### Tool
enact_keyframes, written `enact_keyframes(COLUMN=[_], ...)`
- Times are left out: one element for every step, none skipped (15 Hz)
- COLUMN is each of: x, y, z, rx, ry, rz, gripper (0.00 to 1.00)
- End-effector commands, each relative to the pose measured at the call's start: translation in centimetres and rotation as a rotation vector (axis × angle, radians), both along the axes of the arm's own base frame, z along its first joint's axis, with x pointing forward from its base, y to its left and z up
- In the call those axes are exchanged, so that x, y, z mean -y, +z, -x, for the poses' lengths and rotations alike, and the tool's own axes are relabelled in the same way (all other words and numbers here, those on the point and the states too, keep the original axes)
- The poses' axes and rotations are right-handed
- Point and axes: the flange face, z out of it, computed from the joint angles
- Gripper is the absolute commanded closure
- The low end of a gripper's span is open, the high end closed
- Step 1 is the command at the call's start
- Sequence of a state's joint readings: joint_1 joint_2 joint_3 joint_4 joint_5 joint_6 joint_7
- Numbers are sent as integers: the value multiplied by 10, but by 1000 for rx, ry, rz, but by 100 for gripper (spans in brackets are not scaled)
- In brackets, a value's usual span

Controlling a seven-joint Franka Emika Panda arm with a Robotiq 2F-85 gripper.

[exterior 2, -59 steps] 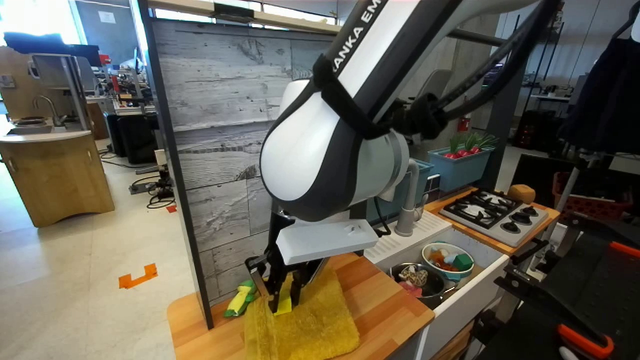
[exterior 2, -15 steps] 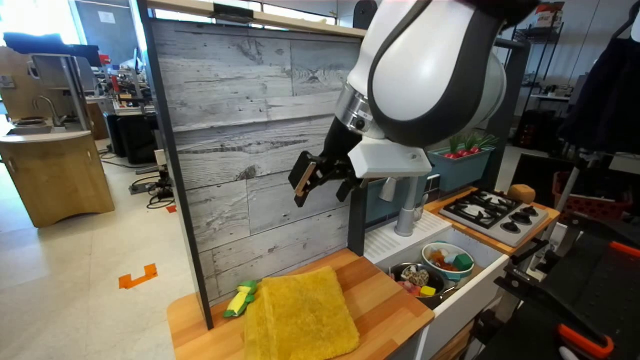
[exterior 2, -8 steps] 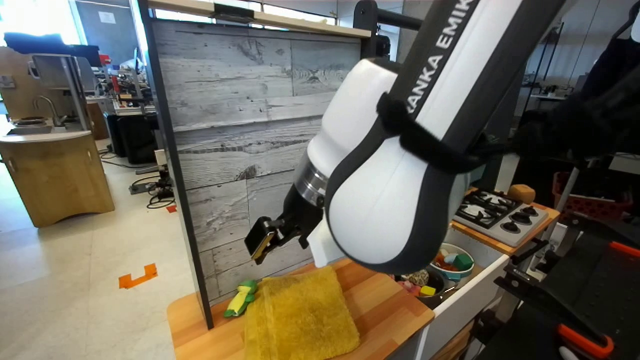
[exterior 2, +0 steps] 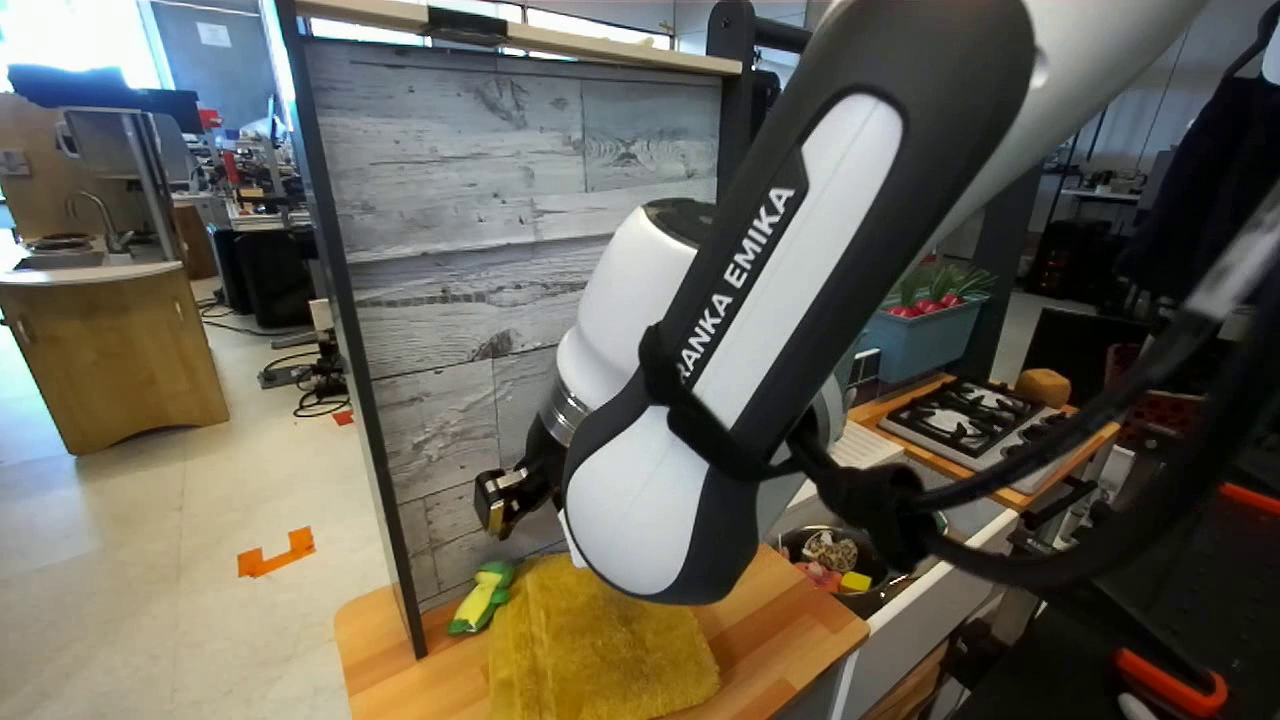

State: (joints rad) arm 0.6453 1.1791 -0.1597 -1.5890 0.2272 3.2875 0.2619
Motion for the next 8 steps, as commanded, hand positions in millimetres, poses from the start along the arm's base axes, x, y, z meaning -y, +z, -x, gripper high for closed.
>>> enact_keyframes(x=[-20, -25, -30, -36, -41, -45, -49, -52], y=[-11, -13, -14, -13, -13, -12, -12, -12], z=[-9, -9, -8, -7, -7, -6, -6, -5], rx=[-20, -27, -33, -35, -38, -40, -48, -62], ry=[-22, -20, -17, -13, -9, -6, -6, -11], rz=[-15, -19, -24, -30, -34, -37, -40, -41], gripper=[43, 38, 35, 30, 20, 13, 11, 9])
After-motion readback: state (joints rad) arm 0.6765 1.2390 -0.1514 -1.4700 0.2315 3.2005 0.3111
